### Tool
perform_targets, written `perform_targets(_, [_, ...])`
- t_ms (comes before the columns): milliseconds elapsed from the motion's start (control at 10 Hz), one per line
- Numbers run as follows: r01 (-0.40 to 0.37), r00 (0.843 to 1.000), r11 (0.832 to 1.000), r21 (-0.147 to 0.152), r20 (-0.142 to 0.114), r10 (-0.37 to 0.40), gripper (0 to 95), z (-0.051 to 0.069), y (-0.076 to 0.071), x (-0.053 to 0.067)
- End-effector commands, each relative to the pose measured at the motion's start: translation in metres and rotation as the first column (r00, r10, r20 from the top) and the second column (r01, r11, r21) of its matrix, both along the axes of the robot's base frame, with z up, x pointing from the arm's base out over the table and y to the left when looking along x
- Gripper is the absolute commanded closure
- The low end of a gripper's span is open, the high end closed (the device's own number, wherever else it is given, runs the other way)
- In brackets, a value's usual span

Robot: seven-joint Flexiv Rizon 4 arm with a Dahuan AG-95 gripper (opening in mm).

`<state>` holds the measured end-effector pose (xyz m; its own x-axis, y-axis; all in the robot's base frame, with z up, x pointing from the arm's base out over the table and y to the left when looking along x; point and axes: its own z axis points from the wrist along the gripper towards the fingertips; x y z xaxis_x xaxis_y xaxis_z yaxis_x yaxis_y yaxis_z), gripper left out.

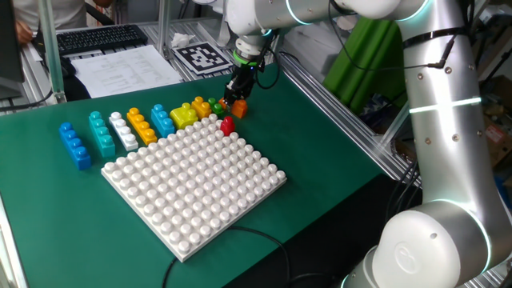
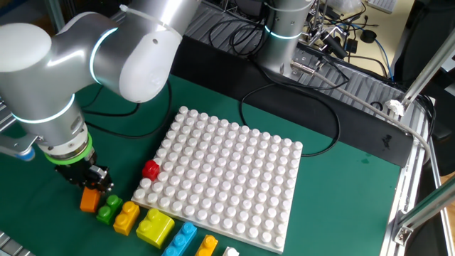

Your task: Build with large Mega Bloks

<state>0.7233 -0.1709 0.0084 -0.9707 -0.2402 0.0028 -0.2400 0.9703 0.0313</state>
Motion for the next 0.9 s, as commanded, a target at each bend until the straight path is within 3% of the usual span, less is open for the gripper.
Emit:
perform_targets(100, [-0.001, 1.0, 1.0, -0.002, -0.006, 0.0, 95.0, 0.004, 0.001, -0.002])
perform_targets(500, [0.014, 0.999, 1.0, -0.027, -0.041, -0.015, 95.0, 0.025, 0.002, -0.002])
perform_targets(900, [0.071, 0.994, 0.996, -0.056, -0.074, -0.075, 95.0, 0.055, 0.018, -0.003])
